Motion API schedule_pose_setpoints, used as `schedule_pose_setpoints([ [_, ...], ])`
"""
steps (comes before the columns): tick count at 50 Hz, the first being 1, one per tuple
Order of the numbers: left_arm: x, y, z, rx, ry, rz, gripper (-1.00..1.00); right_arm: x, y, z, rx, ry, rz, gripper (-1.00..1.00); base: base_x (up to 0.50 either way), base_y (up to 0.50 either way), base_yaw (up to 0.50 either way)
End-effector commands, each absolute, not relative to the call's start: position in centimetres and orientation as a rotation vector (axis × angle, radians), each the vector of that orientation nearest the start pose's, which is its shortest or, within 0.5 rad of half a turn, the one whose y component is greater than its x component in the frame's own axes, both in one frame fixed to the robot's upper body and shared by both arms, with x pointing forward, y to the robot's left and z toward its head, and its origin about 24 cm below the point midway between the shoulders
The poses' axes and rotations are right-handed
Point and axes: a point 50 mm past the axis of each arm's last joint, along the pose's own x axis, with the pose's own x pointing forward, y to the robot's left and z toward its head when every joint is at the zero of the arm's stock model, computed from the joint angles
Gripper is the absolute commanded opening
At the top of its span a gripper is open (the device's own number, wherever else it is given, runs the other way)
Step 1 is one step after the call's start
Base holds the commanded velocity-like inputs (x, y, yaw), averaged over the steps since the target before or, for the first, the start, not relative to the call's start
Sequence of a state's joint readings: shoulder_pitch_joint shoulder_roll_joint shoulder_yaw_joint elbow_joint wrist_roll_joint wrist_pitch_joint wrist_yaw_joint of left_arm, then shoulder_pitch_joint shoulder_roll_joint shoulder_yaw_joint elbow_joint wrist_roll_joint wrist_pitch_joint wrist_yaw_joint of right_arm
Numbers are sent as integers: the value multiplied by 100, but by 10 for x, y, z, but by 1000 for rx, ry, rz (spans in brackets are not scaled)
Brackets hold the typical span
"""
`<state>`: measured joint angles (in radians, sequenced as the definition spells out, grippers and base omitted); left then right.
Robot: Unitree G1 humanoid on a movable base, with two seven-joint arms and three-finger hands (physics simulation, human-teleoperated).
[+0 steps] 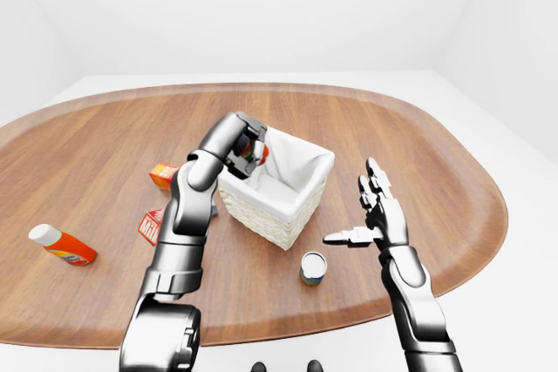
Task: Pick up the tomato sauce, and put it in the basket.
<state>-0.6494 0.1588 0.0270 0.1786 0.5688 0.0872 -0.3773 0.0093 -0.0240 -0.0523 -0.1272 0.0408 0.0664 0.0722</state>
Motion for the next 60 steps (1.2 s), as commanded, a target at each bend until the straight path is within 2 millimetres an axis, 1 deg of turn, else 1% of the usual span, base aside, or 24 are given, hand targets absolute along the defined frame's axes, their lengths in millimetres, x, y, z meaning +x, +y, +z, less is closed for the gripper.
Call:
schedule_pose_setpoints([
  [1,369,128,174,723,-191,-330,-100,253,-163,62,17,-54,22,100,0,0,0],
  [9,378,128,171,709,-148,-342,-100,251,-163,63,18,-55,24,100,0,0,0],
  [15,386,124,173,712,-121,-363,-100,250,-162,63,16,-56,28,100,0,0,0],
  [24,399,122,169,714,-50,-364,-100,246,-160,62,12,-61,37,100,0,0,0],
  [26,401,121,173,716,-51,-367,-100,245,-160,61,12,-62,38,100,0,0,0],
  [29,405,120,168,710,-11,-369,-100,245,-159,62,11,-61,40,100,0,0,0],
  [35,409,114,165,701,21,-388,-100,244,-159,58,10,-60,42,100,0,0,0],
  [40,411,109,165,692,39,-413,-100,245,-159,59,11,-55,43,100,0,0,0],
  [41,411,109,161,691,54,-411,-100,245,-159,59,10,-57,41,100,0,0,0],
  [42,412,107,164,685,49,-423,-100,246,-159,58,10,-56,40,100,0,0,0],
  [46,412,106,165,661,55,-442,-100,245,-159,57,9,-54,42,100,0,0,0],
  [47,412,106,161,656,69,-443,-100,245,-158,57,9,-55,43,100,0,0,0],
  [48,412,104,165,655,55,-453,-100,244,-158,57,8,-56,44,100,0,0,0],
  [49,412,104,166,654,54,-458,-100,244,-158,56,8,-55,45,100,0,0,0],
  [56,413,102,160,658,93,-470,-100,242,-157,55,-2,-66,49,100,0,0,0],
  [60,414,99,163,653,90,-485,-100,243,-157,55,6,-55,52,100,0,0,0],
])
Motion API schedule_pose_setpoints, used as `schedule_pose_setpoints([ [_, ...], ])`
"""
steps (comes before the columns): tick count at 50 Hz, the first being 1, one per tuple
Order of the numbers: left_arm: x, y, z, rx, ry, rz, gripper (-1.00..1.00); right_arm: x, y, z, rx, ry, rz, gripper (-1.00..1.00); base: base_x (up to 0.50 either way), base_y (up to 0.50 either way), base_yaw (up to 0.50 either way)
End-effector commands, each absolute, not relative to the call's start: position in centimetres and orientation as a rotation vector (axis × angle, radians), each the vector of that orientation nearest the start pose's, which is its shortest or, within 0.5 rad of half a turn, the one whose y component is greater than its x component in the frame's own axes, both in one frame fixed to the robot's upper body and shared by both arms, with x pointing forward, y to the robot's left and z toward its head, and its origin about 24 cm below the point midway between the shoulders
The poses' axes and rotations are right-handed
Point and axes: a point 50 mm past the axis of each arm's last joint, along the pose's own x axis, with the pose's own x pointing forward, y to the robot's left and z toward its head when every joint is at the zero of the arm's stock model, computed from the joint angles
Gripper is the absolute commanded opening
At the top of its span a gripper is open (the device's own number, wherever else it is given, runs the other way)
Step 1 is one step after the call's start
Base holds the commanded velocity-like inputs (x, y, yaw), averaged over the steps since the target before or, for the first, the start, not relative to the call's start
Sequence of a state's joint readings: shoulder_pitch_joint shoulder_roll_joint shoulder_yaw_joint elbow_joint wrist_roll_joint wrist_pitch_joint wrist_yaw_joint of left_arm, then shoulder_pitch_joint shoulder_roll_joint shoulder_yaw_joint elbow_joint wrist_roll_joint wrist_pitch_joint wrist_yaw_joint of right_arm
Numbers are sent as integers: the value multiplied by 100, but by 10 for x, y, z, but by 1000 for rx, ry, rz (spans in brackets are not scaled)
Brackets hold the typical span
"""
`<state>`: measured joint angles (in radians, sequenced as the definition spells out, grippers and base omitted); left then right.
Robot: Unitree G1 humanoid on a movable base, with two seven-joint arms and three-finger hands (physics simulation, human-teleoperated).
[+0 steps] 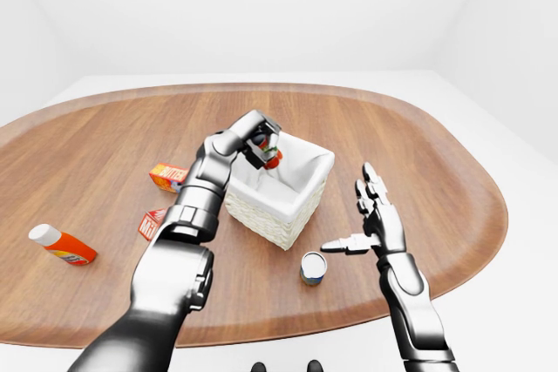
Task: Pick up the tomato sauce, and put it in the basket.
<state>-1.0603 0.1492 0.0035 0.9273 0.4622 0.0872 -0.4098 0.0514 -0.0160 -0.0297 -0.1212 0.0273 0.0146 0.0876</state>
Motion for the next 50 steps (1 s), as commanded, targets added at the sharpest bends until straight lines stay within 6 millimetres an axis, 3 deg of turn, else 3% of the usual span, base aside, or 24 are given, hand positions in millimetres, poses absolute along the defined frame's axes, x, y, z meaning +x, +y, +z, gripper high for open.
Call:
schedule_pose_setpoints([
  [1,414,98,163,654,90,-486,-100,244,-157,55,7,-54,52,100,0,0,0],
  [37,415,104,147,596,177,-493,-100,246,-159,58,40,-39,56,100,0,0,0],
  [38,415,104,147,596,178,-494,-37,246,-159,57,39,-38,57,100,0,0,0],
  [41,415,104,147,596,177,-495,-37,246,-159,57,39,-38,57,100,0,0,0],
  [42,415,103,148,599,178,-495,100,246,-159,59,41,-35,56,100,0,0,0],
  [50,415,103,149,602,176,-493,100,247,-159,58,45,-35,53,100,0,0,0],
])
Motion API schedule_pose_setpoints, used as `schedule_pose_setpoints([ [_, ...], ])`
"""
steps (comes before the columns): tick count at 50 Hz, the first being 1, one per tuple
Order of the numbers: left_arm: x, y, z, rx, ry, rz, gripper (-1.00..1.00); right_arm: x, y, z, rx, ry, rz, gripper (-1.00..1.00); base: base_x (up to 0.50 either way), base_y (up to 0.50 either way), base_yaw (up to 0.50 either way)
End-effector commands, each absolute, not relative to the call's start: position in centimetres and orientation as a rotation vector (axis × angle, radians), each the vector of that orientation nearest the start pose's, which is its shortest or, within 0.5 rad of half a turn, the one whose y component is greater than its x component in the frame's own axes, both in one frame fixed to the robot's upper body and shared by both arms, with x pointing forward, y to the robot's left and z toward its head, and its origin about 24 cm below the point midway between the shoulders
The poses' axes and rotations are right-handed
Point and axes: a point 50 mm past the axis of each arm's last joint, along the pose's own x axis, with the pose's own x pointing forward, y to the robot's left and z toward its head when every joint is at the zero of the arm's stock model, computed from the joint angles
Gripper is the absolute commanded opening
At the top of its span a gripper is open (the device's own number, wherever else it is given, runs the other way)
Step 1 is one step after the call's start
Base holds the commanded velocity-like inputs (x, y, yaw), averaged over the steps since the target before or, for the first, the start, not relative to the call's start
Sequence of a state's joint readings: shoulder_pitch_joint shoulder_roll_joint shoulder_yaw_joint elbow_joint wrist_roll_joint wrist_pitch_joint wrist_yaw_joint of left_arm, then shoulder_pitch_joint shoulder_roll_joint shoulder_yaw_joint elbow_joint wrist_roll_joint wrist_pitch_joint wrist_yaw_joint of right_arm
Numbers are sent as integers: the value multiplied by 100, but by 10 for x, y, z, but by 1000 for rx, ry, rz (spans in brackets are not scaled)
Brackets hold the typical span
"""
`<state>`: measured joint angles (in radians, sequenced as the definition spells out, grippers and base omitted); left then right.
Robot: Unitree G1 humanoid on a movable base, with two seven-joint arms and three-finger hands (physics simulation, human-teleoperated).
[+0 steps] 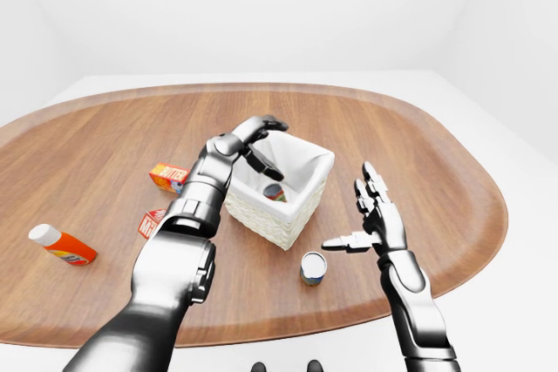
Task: Pick up the tomato sauce, and put it in the basket.
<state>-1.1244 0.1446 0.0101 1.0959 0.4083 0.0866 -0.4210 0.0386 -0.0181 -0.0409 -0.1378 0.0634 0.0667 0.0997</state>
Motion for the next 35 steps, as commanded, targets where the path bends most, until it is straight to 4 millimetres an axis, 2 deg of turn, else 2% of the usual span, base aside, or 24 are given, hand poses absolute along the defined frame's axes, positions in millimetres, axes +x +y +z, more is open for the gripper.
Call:
schedule_pose_setpoints([
  [1,415,103,149,603,175,-492,100,246,-159,58,45,-35,53,100,0,0,0],
  [19,416,102,156,611,140,-491,100,245,-159,59,37,-49,50,100,0,0,0],
  [27,414,96,185,633,13,-506,100,245,-159,58,35,-50,49,100,0,0,0],
  [28,412,93,194,645,-35,-510,100,245,-158,58,36,-50,50,100,0,0,0],
  [35,398,81,220,724,-188,-533,100,245,-158,57,33,-51,50,100,0,0,0],
])
